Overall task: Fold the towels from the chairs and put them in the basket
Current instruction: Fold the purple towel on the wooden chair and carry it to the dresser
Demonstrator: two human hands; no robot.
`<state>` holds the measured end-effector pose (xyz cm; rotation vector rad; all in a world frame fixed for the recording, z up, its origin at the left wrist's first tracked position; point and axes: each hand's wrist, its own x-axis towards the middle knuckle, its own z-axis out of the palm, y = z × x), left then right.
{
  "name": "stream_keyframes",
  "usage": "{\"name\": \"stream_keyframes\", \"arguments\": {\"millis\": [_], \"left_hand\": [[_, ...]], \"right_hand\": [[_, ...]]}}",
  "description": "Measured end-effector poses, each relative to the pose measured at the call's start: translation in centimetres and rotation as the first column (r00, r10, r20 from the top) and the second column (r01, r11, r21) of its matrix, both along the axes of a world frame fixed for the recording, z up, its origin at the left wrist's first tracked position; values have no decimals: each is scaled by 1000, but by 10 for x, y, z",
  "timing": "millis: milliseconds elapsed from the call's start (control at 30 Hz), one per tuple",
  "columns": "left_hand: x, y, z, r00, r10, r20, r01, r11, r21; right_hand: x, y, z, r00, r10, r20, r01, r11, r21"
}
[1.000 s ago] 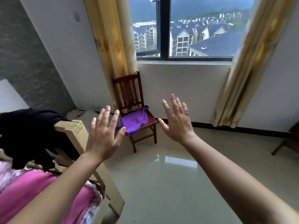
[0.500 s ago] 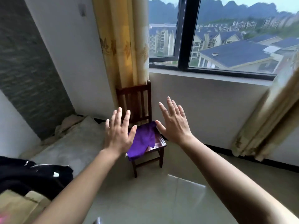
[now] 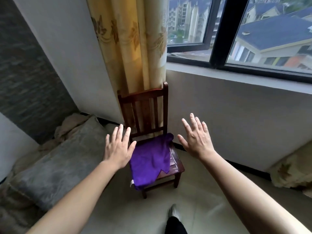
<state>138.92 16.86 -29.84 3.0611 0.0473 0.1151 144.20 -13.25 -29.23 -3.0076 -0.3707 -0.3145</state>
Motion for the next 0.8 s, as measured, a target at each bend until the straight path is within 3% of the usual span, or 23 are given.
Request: {"name": "stream_keyframes", "arguments": {"millis": [333,533,800], "left_hand": [[143,23,-89,969,155,-195,-160,987,-11],[168,42,-206,893,257,-368,-324,937,-132],[174,85,-396,651,309,-694,-616,749,-244]], "right_hand": [[193,47,-112,957,139,-253,-143,990,1],[201,83,-237,900,138,-413,-139,990,28],[125,149,-421,777,14,-630,64,993,101]]}}
